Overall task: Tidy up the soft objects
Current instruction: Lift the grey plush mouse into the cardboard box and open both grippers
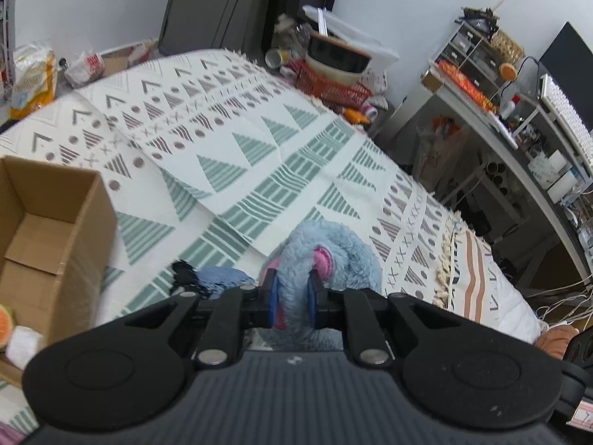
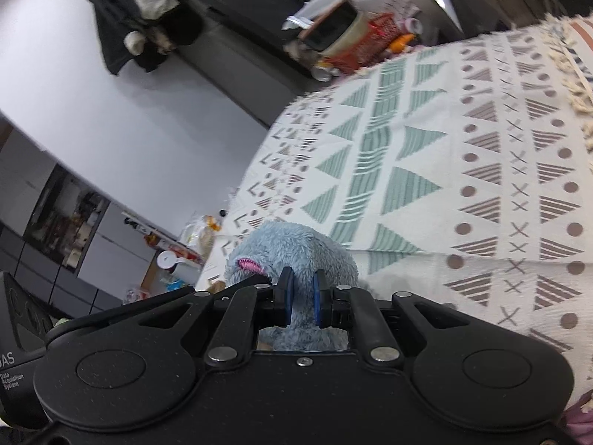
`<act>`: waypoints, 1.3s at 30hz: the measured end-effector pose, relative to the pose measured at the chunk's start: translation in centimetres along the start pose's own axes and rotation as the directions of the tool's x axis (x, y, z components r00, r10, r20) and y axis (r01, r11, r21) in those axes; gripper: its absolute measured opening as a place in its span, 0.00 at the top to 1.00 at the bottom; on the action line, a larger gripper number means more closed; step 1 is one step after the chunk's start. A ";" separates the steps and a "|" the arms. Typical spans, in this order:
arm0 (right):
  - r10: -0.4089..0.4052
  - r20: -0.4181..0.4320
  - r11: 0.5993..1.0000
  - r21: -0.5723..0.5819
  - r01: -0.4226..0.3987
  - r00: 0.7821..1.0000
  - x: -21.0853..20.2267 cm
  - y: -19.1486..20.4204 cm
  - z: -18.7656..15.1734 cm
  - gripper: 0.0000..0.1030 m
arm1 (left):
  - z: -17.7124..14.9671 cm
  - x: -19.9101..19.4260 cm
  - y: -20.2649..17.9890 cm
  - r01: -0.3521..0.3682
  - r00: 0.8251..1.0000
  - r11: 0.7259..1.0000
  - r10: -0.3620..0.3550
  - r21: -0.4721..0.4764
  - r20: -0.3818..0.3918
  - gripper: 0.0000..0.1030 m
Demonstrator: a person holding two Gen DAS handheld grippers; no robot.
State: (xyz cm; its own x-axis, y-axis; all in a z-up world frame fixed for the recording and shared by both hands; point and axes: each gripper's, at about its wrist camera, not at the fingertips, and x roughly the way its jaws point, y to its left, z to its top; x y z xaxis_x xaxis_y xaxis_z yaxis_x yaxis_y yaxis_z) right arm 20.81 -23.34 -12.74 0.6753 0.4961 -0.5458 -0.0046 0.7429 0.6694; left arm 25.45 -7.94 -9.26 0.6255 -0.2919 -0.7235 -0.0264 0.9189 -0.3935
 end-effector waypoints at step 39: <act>0.090 -0.149 0.972 -0.201 -0.120 0.985 7.3 17.2 -5.8 0.89 | 3.4 -10.5 17.1 -0.050 0.991 0.980 0.073 -0.194 0.115 0.87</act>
State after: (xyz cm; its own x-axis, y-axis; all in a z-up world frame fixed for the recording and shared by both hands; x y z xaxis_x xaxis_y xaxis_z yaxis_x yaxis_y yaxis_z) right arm 21.42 -4.35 -8.12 0.5546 0.6226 -0.5521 -0.2333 0.7532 0.6150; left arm 21.05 11.72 -6.44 0.7073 -0.1913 -0.6805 -0.2085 0.8634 -0.4594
